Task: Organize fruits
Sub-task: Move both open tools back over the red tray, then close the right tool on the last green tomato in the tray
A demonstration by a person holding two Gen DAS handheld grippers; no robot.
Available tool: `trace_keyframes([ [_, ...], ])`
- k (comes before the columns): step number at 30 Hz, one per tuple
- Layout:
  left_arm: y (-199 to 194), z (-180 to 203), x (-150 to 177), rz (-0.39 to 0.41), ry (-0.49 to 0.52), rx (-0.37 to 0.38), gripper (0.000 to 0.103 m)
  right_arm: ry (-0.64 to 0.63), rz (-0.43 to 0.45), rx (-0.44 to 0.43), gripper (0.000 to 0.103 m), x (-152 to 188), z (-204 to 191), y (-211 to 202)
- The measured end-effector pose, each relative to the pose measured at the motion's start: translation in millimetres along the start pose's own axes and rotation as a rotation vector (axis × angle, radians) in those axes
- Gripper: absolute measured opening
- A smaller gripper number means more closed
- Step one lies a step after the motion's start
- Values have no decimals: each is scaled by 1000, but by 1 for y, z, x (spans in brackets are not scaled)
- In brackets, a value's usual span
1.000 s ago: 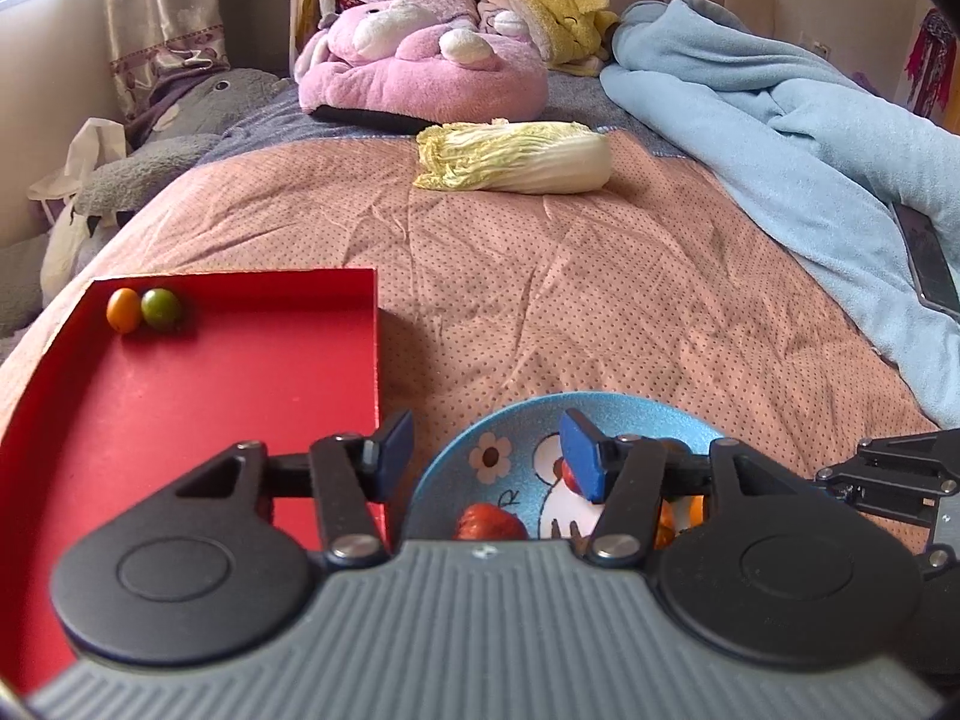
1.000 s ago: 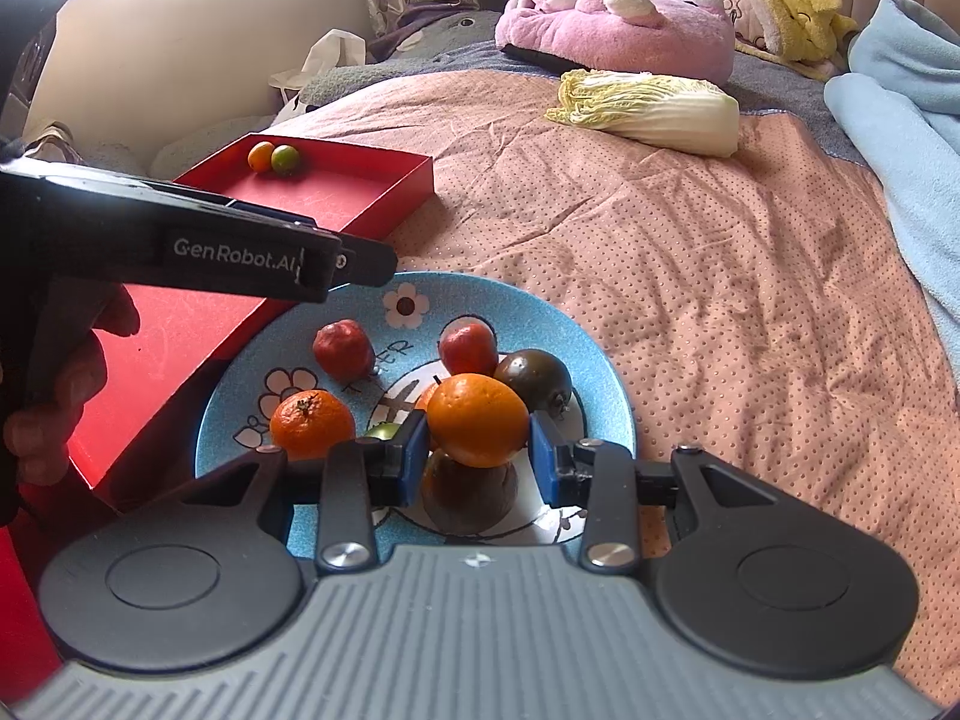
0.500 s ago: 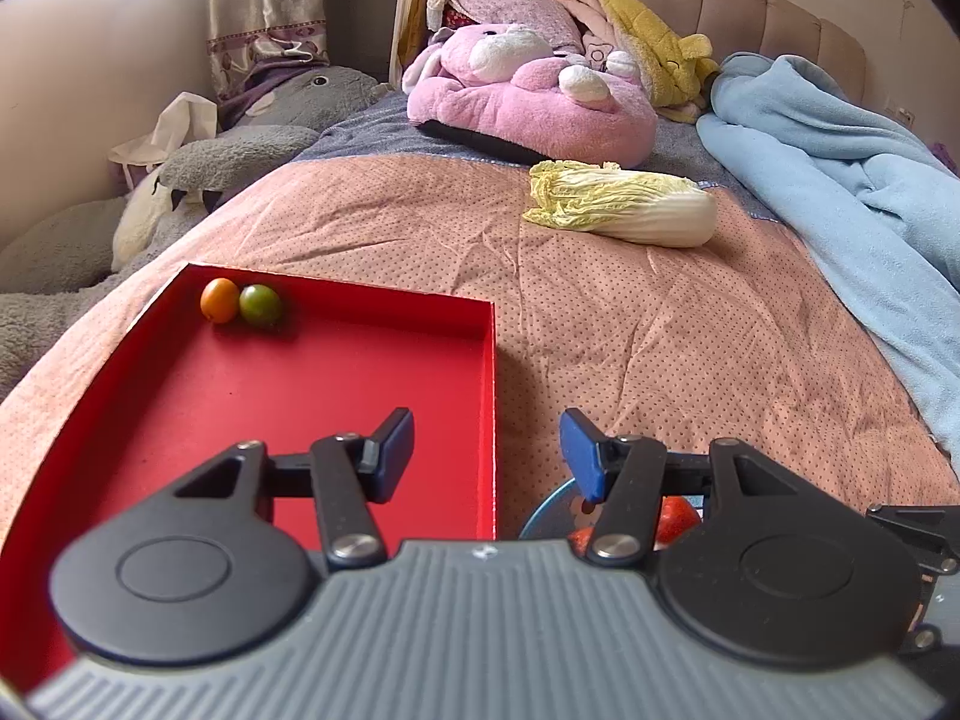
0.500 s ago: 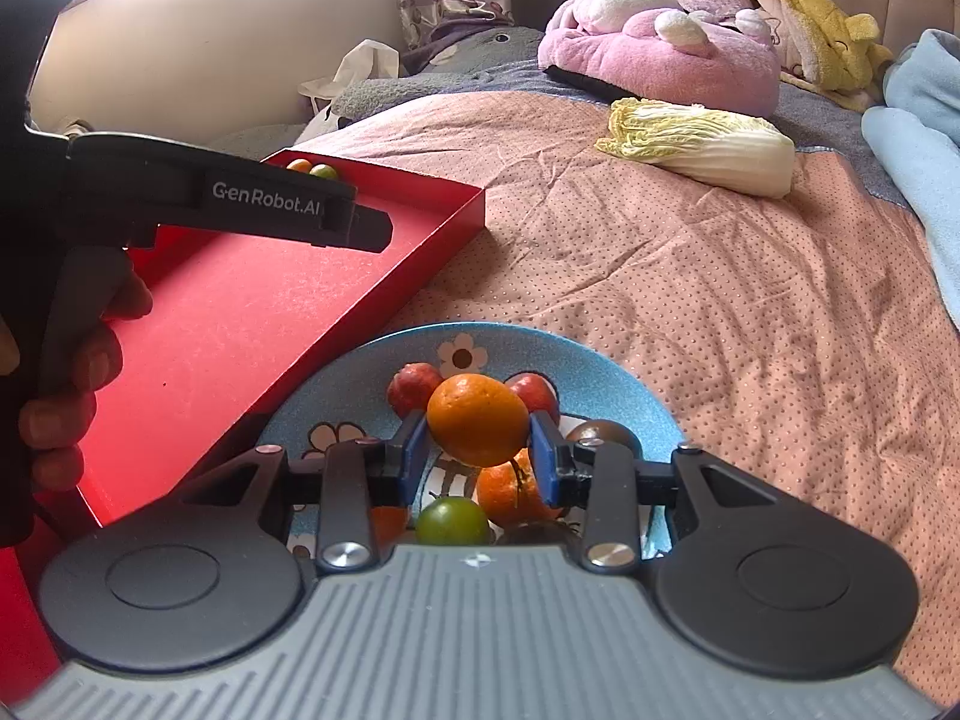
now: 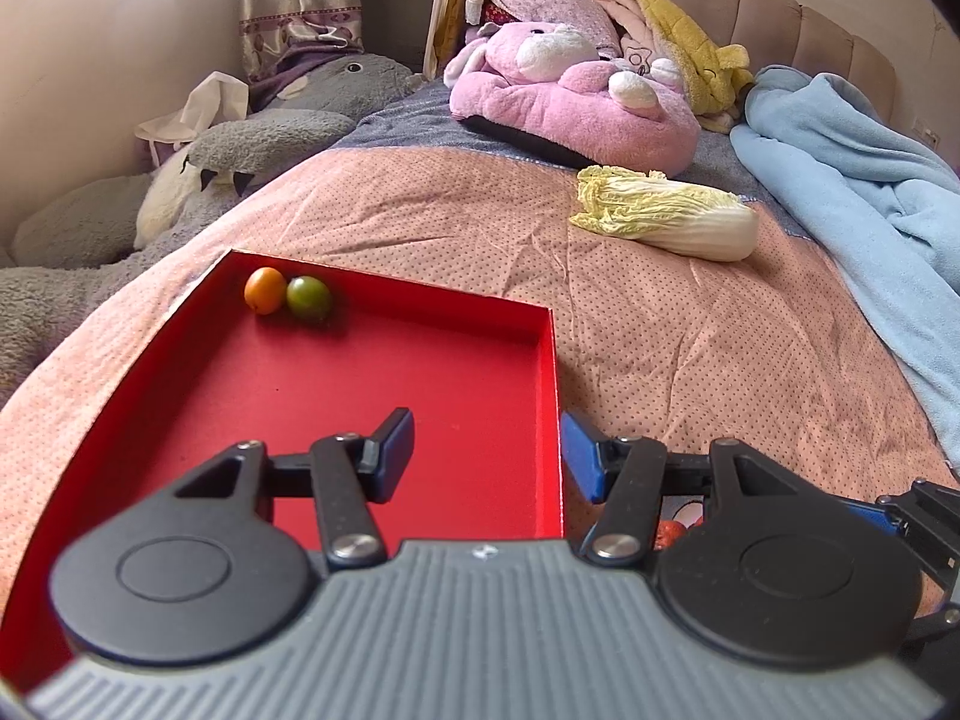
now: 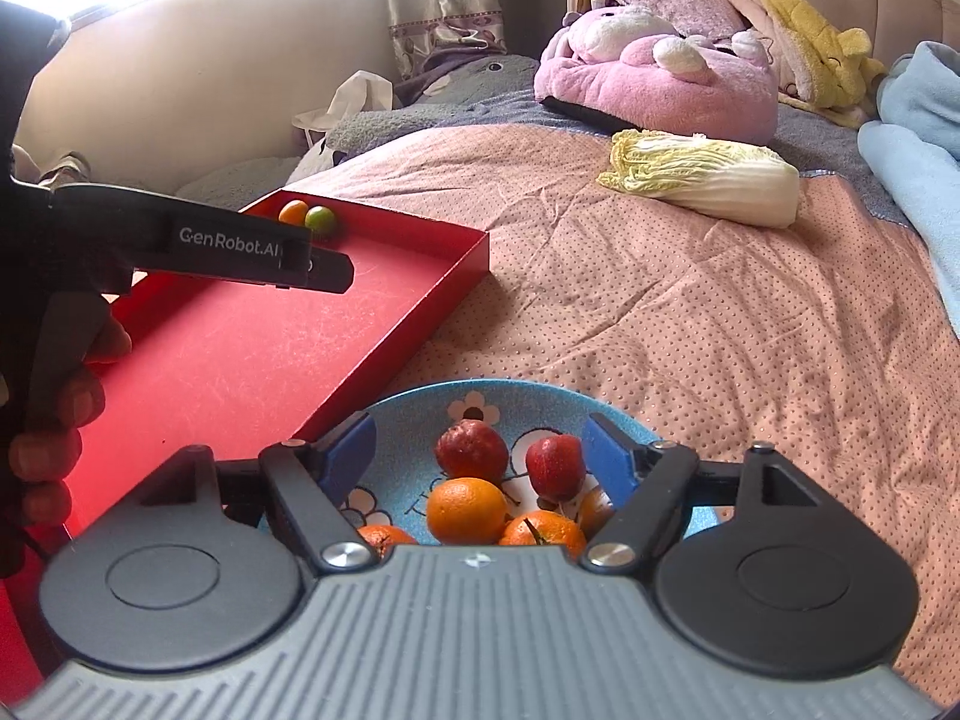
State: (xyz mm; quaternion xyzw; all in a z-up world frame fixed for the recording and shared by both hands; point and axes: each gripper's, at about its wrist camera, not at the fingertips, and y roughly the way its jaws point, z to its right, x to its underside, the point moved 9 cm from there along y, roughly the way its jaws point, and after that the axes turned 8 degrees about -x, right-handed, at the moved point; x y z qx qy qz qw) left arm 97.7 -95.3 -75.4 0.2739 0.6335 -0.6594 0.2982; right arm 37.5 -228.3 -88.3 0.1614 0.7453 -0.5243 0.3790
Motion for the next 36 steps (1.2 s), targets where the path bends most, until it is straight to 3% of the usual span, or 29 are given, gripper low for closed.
trace_keyframes([
  [16, 15, -87, -8, -35, -116, -122, 57, -52, 8, -105, 82, -28, -56, 34],
  [19, 18, -101, -10, -38, -125, -145, 60, -66, 7, -112, 87, -37, -65, 42],
  [30, 47, -122, -17, -76, -120, -141, 61, -138, -4, -120, 90, -78, -84, 80],
  [33, 58, -130, -24, -67, -75, -148, 61, -137, -8, -123, 78, -91, -84, 97],
  [34, 62, -134, -26, -66, -68, -142, 61, -125, -11, -128, 68, -97, -83, 104],
  [36, 70, -138, -28, -72, -60, -118, 60, -69, -3, -135, 62, -112, -79, 120],
])
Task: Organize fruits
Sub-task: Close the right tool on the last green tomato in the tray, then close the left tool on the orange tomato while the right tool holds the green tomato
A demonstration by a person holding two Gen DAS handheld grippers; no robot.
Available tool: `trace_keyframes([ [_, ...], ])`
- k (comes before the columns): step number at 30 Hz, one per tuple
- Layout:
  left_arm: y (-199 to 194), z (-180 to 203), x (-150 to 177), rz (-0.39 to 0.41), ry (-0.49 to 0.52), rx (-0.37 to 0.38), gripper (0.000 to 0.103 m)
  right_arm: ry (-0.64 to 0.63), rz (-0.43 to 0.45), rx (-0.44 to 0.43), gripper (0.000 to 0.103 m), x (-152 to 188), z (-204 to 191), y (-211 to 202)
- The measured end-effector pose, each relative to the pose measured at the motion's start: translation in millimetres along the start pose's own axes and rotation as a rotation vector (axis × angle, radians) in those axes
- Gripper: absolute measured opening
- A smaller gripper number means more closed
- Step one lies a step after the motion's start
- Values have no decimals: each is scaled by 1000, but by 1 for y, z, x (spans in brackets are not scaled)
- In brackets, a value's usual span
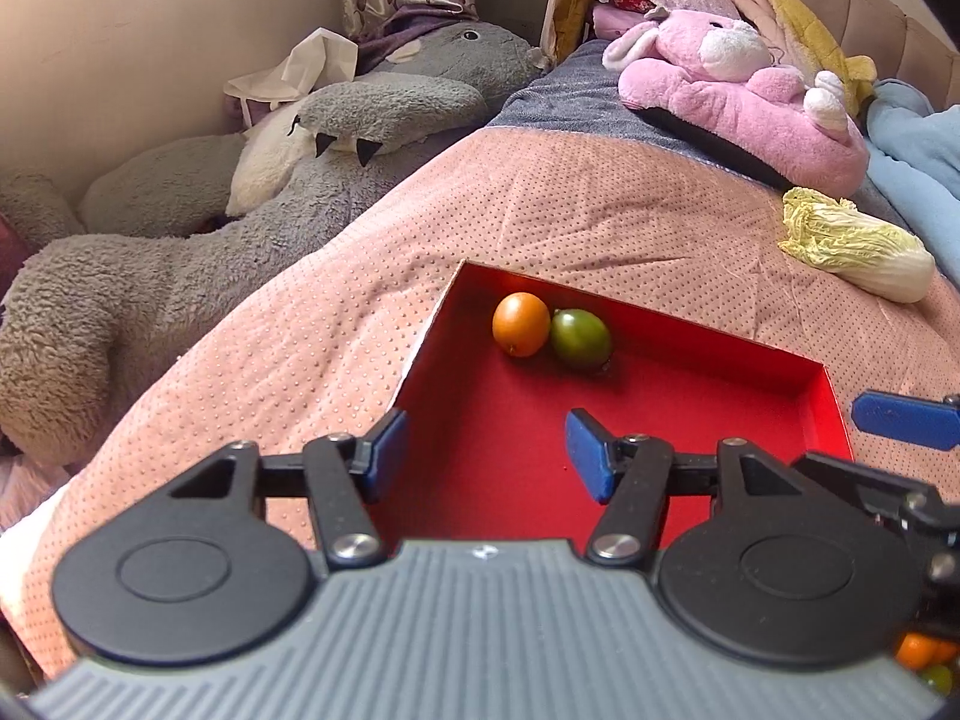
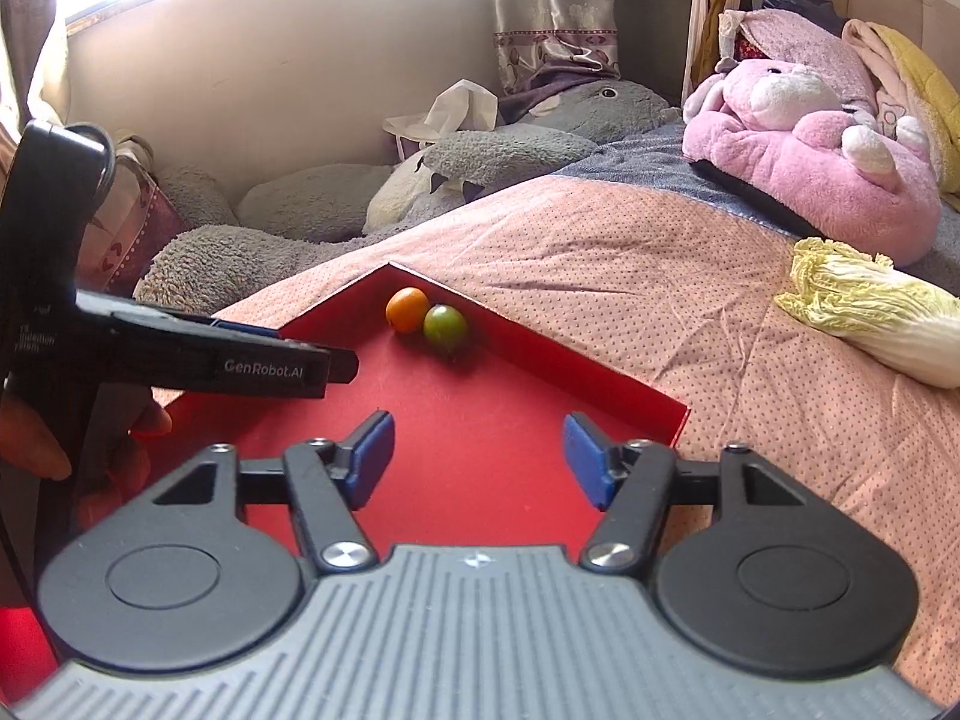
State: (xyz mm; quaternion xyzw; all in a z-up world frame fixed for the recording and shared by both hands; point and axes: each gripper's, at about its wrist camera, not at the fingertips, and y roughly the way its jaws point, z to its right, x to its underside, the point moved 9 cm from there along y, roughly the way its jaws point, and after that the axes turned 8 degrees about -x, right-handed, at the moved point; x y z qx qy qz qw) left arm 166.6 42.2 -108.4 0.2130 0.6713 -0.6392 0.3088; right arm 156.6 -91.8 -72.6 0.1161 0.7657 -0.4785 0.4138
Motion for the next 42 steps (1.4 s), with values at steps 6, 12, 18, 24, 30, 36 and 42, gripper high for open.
trace_keyframes([
  [6, 16, 15, -4, -2, 203, 84, 61, 20, -43, -10, 50, -20, 3, 60],
  [12, 20, 14, 4, -30, 293, 230, 60, -20, -97, -28, 50, -22, -2, 104],
  [18, 27, 27, 7, -33, 320, 230, 61, -63, -139, -25, 46, -27, -10, 135],
  [24, 32, 28, 2, -21, 310, 199, 61, -73, -130, -19, 32, -25, -14, 146],
  [30, 41, 28, -9, -11, 263, 153, 61, -36, -70, -39, 32, -31, -4, 106],
  [36, 56, 34, -22, 1, 204, 65, 60, 26, -11, -27, 31, -28, 21, 53],
  [42, 62, 31, -35, 2, 84, 85, 60, 18, -16, -7, 31, -6, 30, 23],
])
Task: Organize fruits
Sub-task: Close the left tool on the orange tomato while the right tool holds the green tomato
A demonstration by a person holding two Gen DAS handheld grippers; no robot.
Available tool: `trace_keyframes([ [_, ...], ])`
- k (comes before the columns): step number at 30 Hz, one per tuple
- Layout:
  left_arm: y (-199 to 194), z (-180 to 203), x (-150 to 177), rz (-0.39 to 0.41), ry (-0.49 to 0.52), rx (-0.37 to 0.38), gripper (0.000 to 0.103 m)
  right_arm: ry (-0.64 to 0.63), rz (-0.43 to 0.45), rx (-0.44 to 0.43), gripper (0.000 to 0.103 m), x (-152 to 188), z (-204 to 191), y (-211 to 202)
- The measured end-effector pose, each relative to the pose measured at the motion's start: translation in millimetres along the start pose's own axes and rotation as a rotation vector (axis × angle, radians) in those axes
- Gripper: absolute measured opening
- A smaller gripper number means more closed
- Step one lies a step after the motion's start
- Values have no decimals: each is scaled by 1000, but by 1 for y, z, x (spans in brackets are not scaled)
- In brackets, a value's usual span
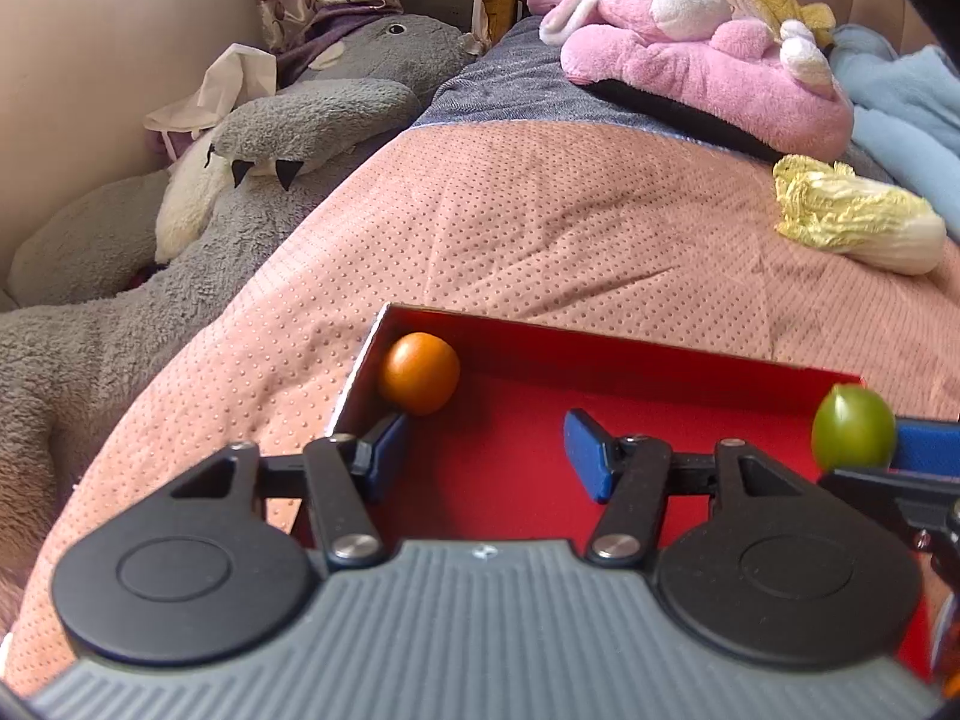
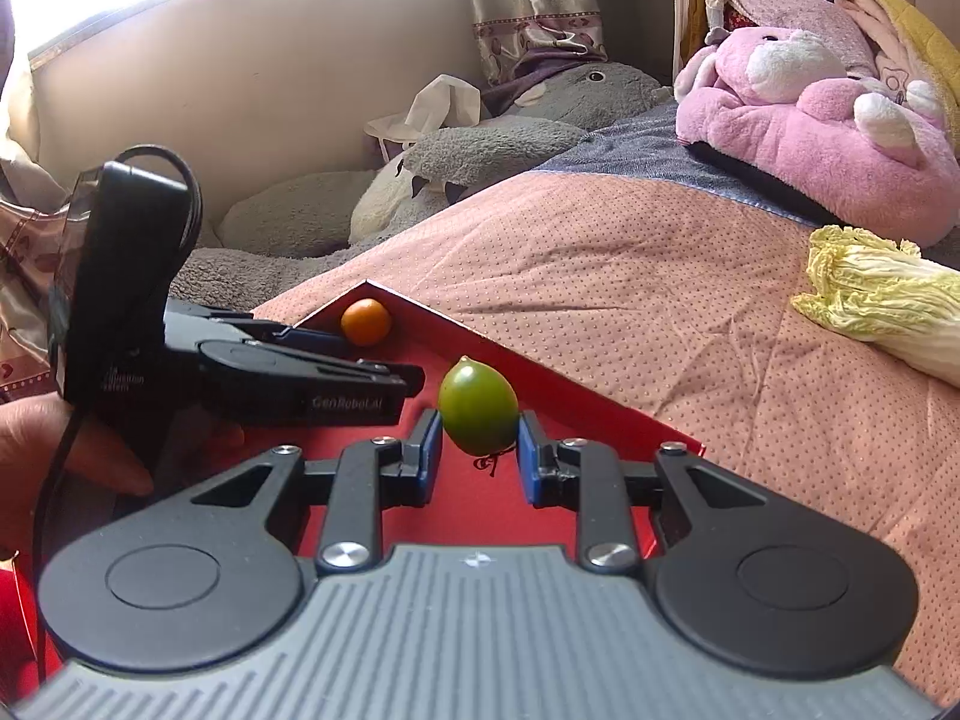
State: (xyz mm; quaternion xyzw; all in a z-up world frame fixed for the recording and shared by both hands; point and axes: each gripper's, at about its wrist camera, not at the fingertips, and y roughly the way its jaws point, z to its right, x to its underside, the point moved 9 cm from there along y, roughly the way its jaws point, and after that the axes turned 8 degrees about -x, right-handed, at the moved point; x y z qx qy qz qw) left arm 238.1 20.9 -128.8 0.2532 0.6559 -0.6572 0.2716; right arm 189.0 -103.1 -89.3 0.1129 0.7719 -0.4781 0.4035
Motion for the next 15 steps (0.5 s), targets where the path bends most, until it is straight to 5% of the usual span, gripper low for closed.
trace_keyframes([
  [3, -3, -9, -5, -11, -100, 59, 60, 15, 7, -12, 31, 6, 1, -7],
  [11, -10, 6, 1, 24, -3, 97, 60, 15, 6, -48, 31, 19, -9, -7],
  [13, -21, 13, -4, 64, -29, 206, 60, 19, 6, -54, 31, 20, -9, -7],
  [15, -27, 16, -9, 87, -27, 199, 60, 21, 4, -62, 31, 22, -9, -7],
])
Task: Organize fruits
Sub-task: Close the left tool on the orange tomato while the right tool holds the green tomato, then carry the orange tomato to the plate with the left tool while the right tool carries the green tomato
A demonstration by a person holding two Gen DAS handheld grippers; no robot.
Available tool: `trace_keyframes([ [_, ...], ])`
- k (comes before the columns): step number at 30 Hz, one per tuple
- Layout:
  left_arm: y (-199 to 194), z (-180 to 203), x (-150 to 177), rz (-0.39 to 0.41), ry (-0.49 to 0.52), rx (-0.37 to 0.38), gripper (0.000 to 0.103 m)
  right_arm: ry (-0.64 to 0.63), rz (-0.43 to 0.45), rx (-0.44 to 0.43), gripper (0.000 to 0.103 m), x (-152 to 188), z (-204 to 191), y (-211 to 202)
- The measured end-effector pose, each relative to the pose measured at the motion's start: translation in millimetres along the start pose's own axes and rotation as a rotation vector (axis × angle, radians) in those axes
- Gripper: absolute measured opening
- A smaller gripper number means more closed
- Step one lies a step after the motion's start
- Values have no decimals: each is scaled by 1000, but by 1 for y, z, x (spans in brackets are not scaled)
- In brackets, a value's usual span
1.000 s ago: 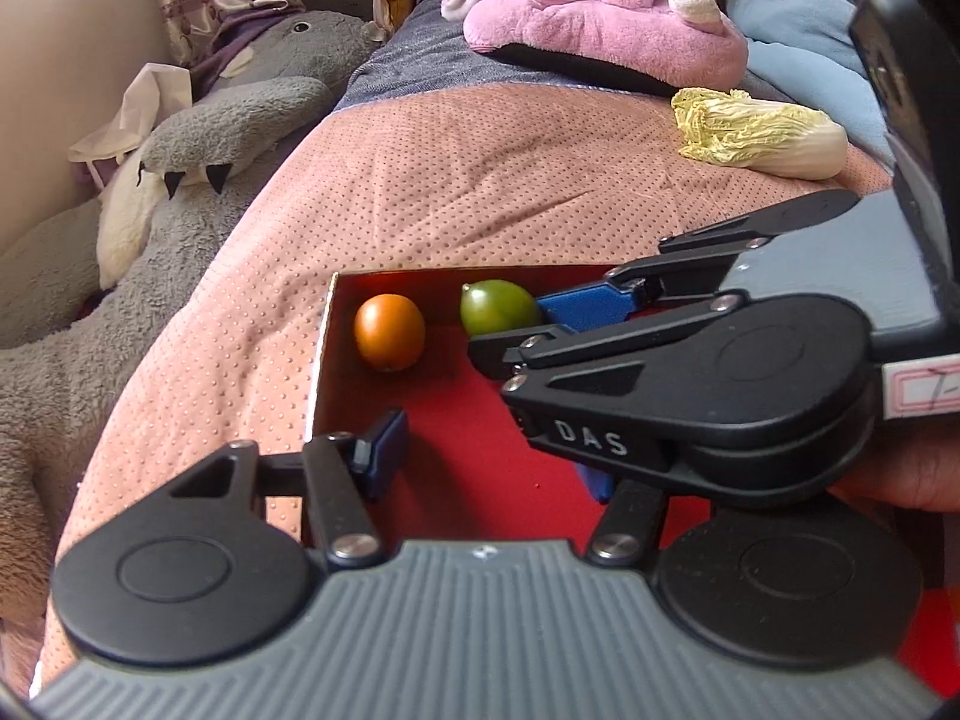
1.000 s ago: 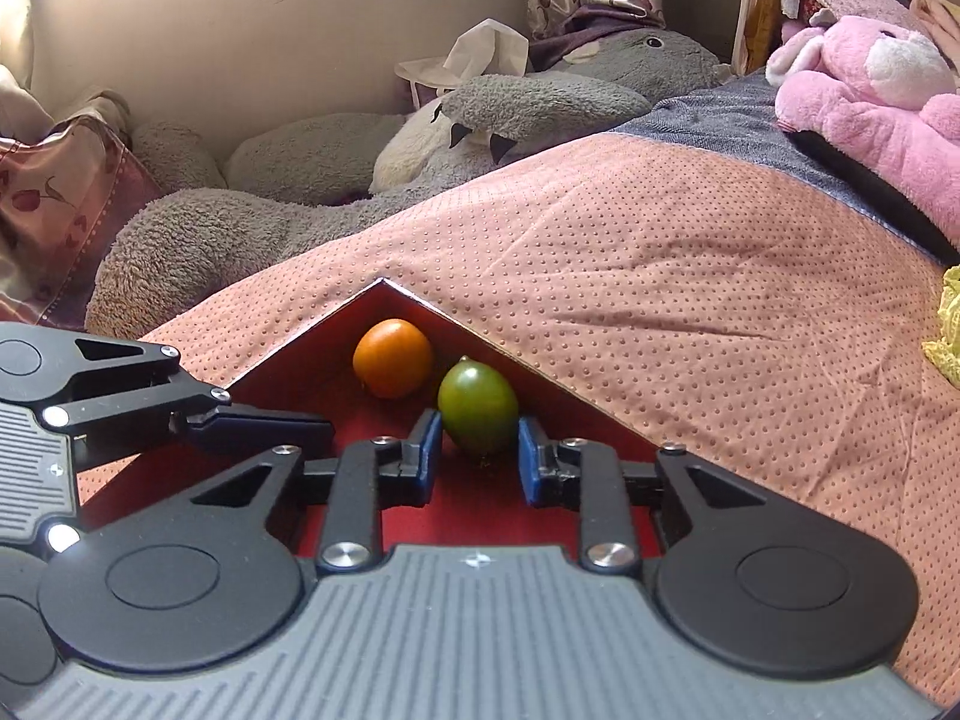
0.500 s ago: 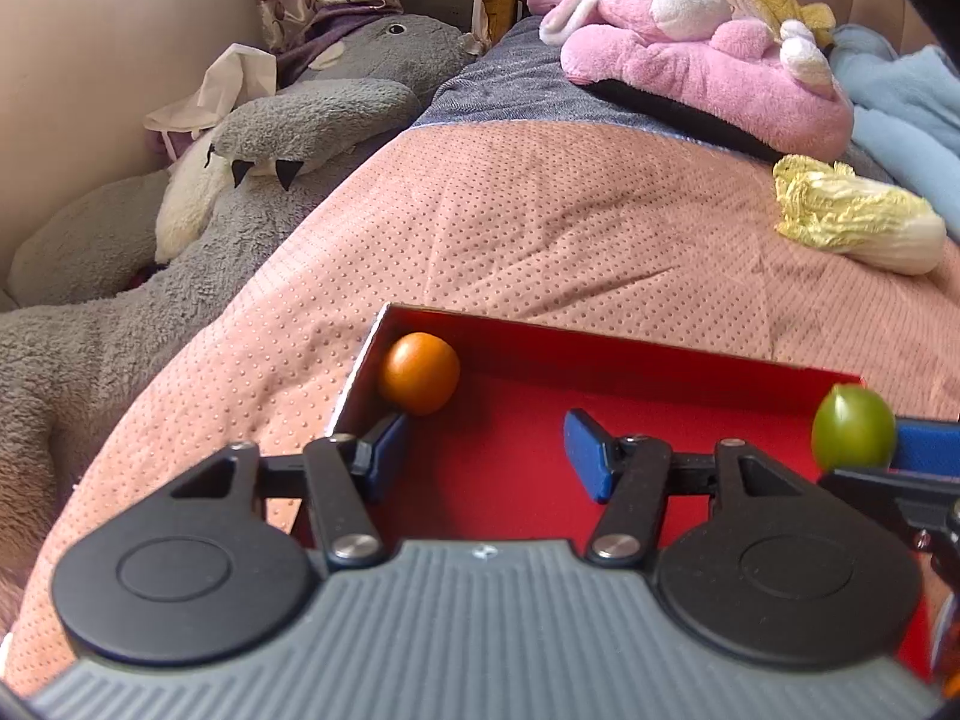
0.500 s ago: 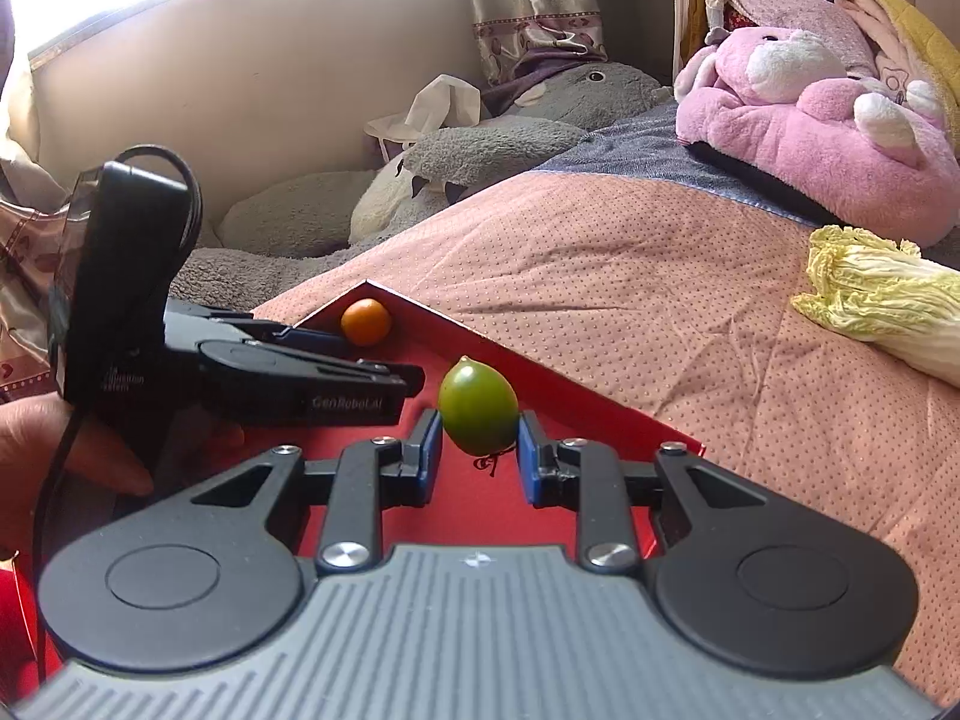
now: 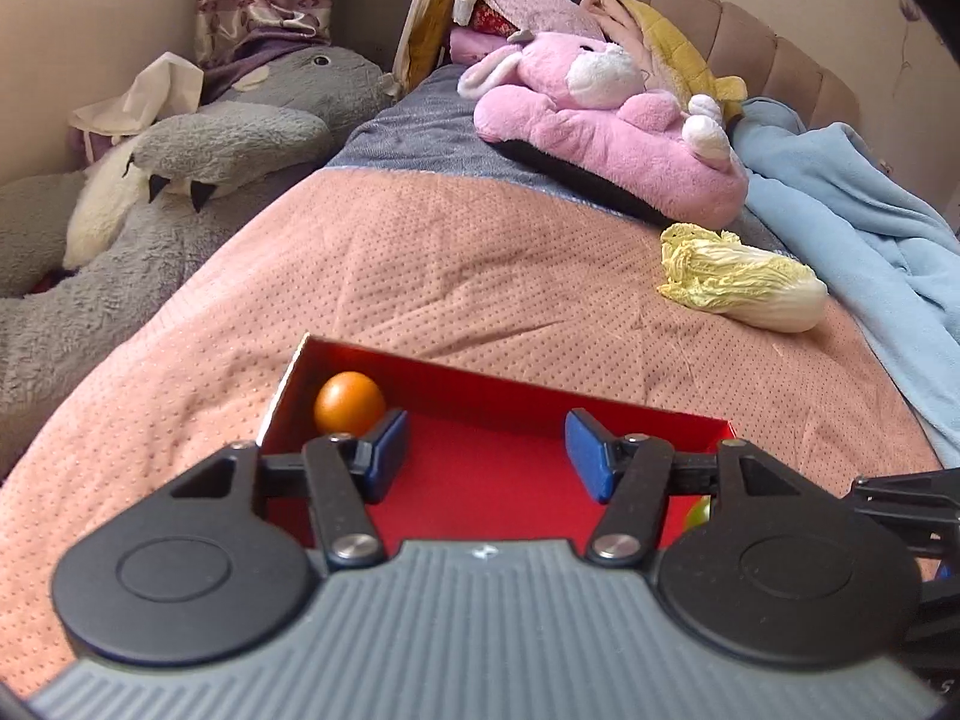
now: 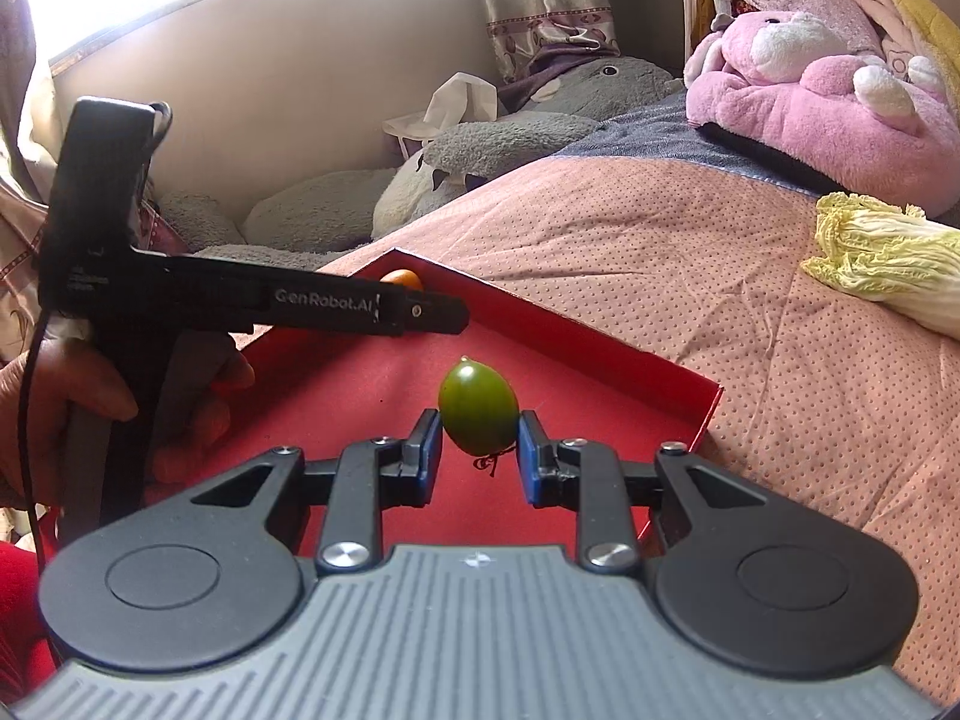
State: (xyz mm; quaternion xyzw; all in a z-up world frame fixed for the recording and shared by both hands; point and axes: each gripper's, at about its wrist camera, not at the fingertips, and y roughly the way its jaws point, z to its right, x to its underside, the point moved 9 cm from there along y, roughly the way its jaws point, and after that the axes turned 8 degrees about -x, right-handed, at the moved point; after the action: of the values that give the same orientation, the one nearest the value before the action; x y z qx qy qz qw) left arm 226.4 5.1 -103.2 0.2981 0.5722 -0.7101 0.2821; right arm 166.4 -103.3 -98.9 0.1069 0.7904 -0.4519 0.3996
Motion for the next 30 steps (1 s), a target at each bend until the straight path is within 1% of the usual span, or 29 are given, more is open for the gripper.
trace_keyframes([
  [2, 3, -6, -1, -20, -16, -65, 61, 1, -2, -3, 31, 2, 0, 0],
  [5, 4, -19, -4, -11, 2, -165, 60, 9, 0, -7, 31, 4, 2, -1],
  [6, 6, -22, -5, -13, -2, -187, 60, 11, -1, -8, 31, 5, 2, -2],
  [8, 12, -25, -6, -19, -8, -191, 60, 14, -4, -6, 31, 6, 4, -3],
  [9, 15, -22, -6, -20, 12, -207, 60, 14, -6, -6, 31, 6, 5, -3],
  [11, 26, -15, -4, -29, 85, -246, 60, 15, -8, -1, 31, 7, 7, -4],
  [14, 43, -12, 7, -64, 153, -268, 58, 15, -11, 2, 31, 8, 8, -5],
  [15, 44, -12, 8, -47, 183, -288, 56, 15, -11, 4, 31, 8, 8, -6],
  [16, 44, -12, 7, -43, 179, -283, 47, 15, -10, 5, 31, 9, 9, -6],
  [17, 44, -13, 6, -41, 167, -278, 37, 14, -10, 6, 31, 9, 9, -7],
  [18, 44, -14, 4, -43, 149, -272, 34, 16, -10, 8, 31, 10, 9, -7],
  [22, 39, -17, 4, -44, 106, -258, 33, 25, -5, 6, 31, 13, 9, -13],
  [24, 33, -15, 5, -51, 65, -240, 33, 22, -1, 4, 31, 15, 6, -20],
  [27, 18, -4, 5, -48, 25, -237, 33, 28, 2, 2, 31, 23, 4, -35],
  [30, 3, 17, 10, -48, 7, -228, 33, 28, 5, 4, 31, 33, 2, -54],
])
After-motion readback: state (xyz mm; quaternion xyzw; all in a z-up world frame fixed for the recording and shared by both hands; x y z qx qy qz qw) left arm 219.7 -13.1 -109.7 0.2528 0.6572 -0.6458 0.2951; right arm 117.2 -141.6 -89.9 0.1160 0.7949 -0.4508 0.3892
